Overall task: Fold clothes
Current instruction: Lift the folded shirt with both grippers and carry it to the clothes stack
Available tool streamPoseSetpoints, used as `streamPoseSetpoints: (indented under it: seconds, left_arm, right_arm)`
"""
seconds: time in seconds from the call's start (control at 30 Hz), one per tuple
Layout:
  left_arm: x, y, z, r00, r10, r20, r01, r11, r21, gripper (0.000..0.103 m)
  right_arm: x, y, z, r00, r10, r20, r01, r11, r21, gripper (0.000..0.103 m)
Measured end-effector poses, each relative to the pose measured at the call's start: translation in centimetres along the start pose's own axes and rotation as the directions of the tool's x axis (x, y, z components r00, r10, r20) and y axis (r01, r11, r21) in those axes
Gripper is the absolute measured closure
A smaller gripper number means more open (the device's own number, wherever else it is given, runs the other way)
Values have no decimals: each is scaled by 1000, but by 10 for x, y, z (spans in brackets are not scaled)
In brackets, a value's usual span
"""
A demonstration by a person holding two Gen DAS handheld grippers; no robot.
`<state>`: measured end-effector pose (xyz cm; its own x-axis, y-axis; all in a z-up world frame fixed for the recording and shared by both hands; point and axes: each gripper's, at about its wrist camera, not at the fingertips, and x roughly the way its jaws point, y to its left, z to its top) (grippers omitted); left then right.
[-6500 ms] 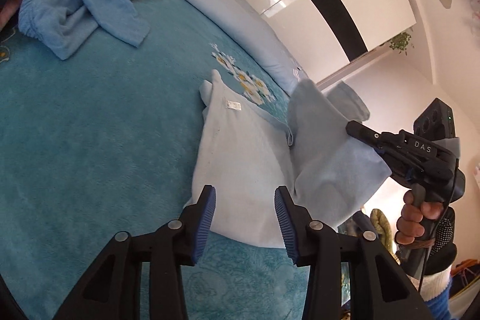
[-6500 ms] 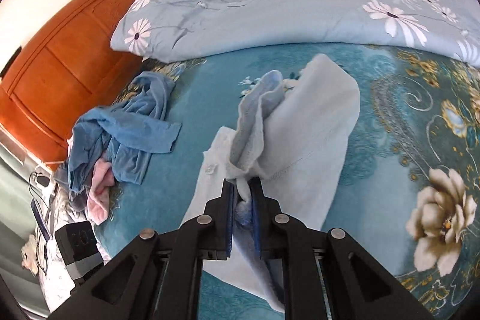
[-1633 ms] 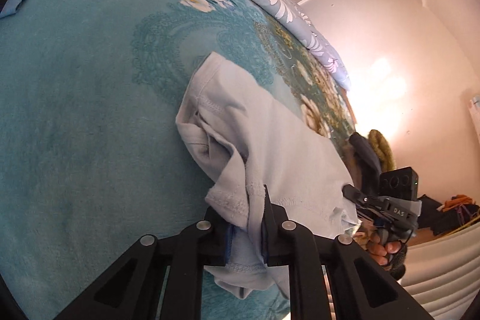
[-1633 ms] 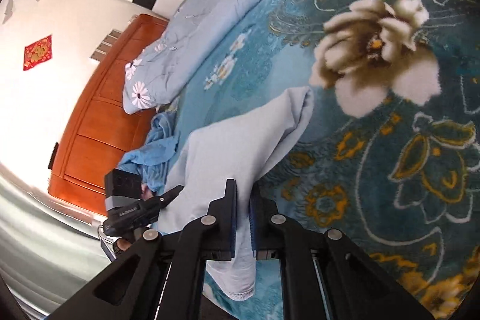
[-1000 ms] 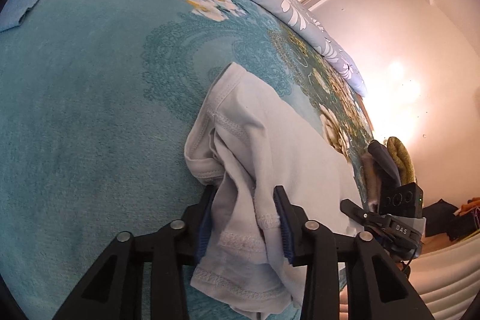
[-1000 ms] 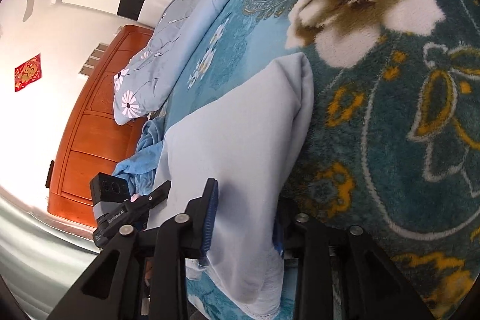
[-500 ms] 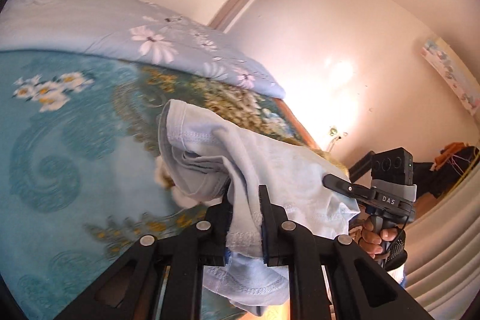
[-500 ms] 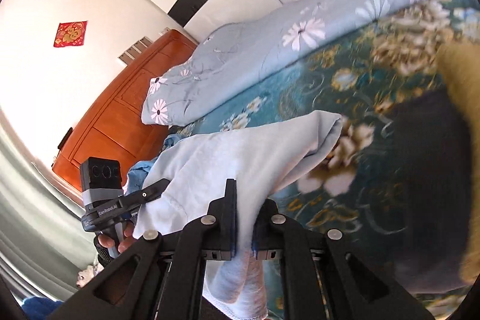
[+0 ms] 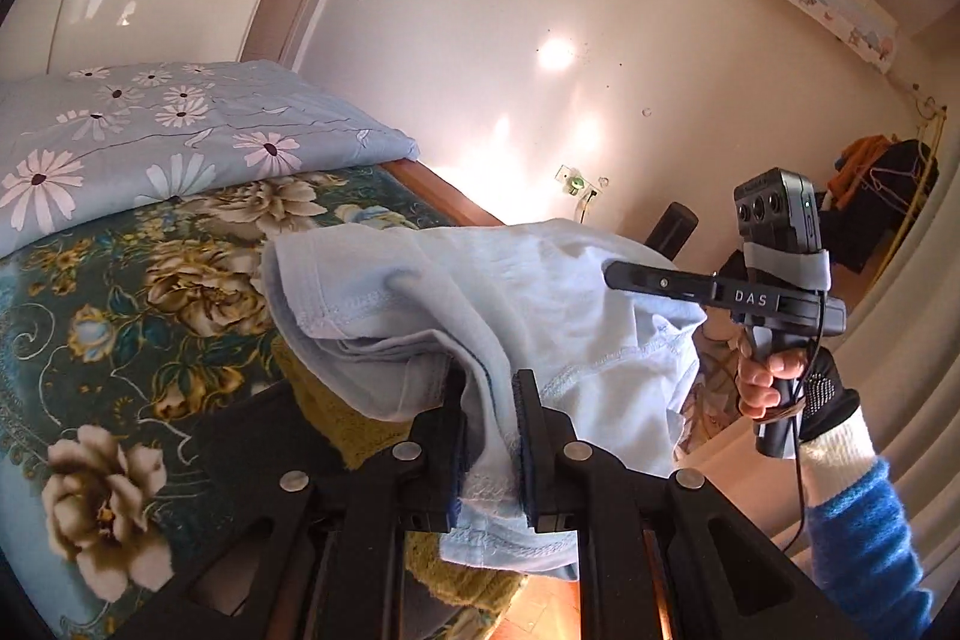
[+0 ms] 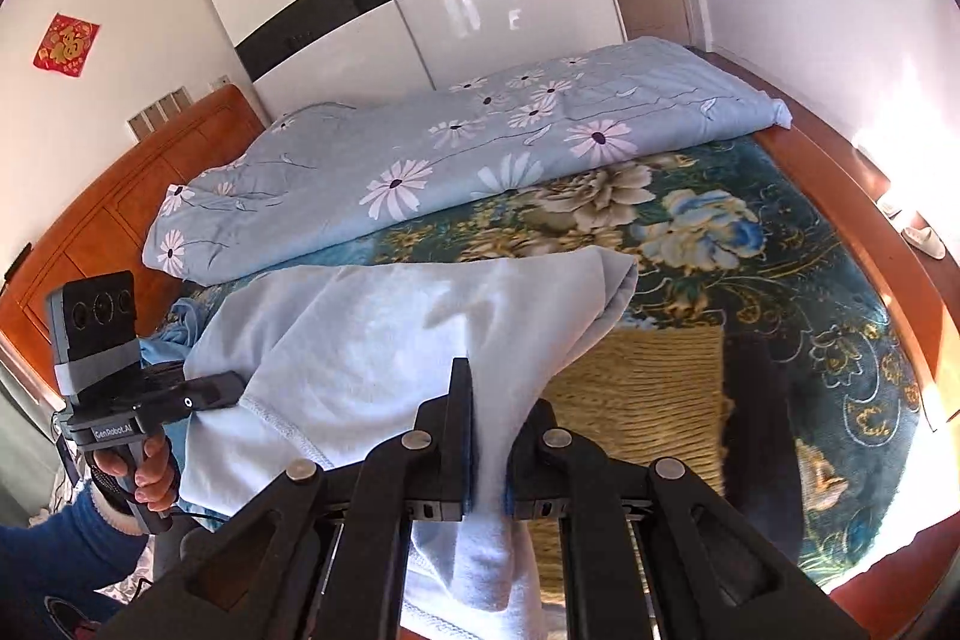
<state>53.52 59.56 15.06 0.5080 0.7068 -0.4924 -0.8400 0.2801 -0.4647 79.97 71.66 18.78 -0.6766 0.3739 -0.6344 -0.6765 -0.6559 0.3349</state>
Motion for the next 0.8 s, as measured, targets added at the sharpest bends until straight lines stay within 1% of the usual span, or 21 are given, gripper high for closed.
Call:
streamPoseSetpoints:
  seconds: [0.07, 0.13, 0.2, 0.23, 0.3, 0.37, 0.43, 0.47, 0.5, 0.53, 0.57, 0.6, 0.63, 0.67, 0.7, 0.77, 0.8]
  left_arm:
    - [24, 3, -8, 1000, 4, -25, -4, 1000, 1, 87]
    - [46, 13, -23, 997, 19, -74, -21, 999, -26, 87]
    - [65, 26, -38, 993, 22, -114, -29, 998, -61, 87]
    - [68, 30, -44, 993, 16, -121, -26, 997, -78, 86]
    - [71, 36, -51, 993, -8, -120, -4, 995, -100, 84]
    - [71, 39, -51, 992, -30, -120, 16, 993, -117, 84]
    - [70, 38, -47, 990, -43, -133, 26, 991, -129, 84]
    - [67, 36, -44, 989, -46, -139, 28, 991, -128, 83]
    - [64, 34, -42, 988, -49, -144, 31, 992, -125, 82]
    - [59, 32, -39, 989, -46, -144, 29, 993, -118, 80]
    - [53, 32, -38, 989, -41, -144, 25, 994, -110, 73]
    - [46, 33, -40, 989, -30, -143, 15, 994, -104, 66]
    - [39, 35, -41, 991, -7, -130, -6, 995, -100, 63]
    - [32, 37, -42, 993, 17, -116, -28, 995, -97, 61]
    - [24, 39, -43, 995, 44, -93, -53, 994, -98, 61]
    - [8, 35, -38, 994, 112, -19, -113, 990, -86, 61]
    - [1, 29, -33, 992, 123, 19, -121, 990, -73, 61]
  right_arm:
    - [5, -26, -6, 1000, 4, 21, -5, 998, 56, 95]
    - [19, -50, -17, 1000, 3, 18, -5, 994, 110, 95]
    - [36, -68, -30, 1000, -8, -15, 10, 989, 147, 94]
    - [44, -76, -37, 999, -14, -35, 19, 986, 164, 94]
    - [61, -92, -51, 997, -25, -74, 39, 980, 196, 94]
    - [61, -104, -59, 999, 12, -44, -1, 971, 240, 94]
    - [58, -105, -60, 999, 20, -32, -11, 967, 255, 94]
    - [57, -102, -59, 999, 11, -37, -1, 968, 251, 94]
    - [55, -98, -57, 999, 0, -41, 10, 970, 241, 91]
    - [52, -93, -55, 999, -18, -44, 28, 974, 224, 90]
    - [48, -88, -54, 998, -45, -45, 53, 978, 200, 87]
    - [43, -84, -53, 996, -73, -44, 80, 981, 174, 83]
    - [38, -81, -53, 994, -100, -38, 104, 982, 157, 79]
    - [31, -78, -54, 992, -124, -29, 127, 981, 146, 69]
    - [25, -76, -54, 989, -149, -15, 150, 979, 141, 67]
    - [11, -70, -55, 980, -200, 18, 196, 970, 141, 67]
    - [6, -64, -54, 975, -218, 35, 212, 968, 135, 67]
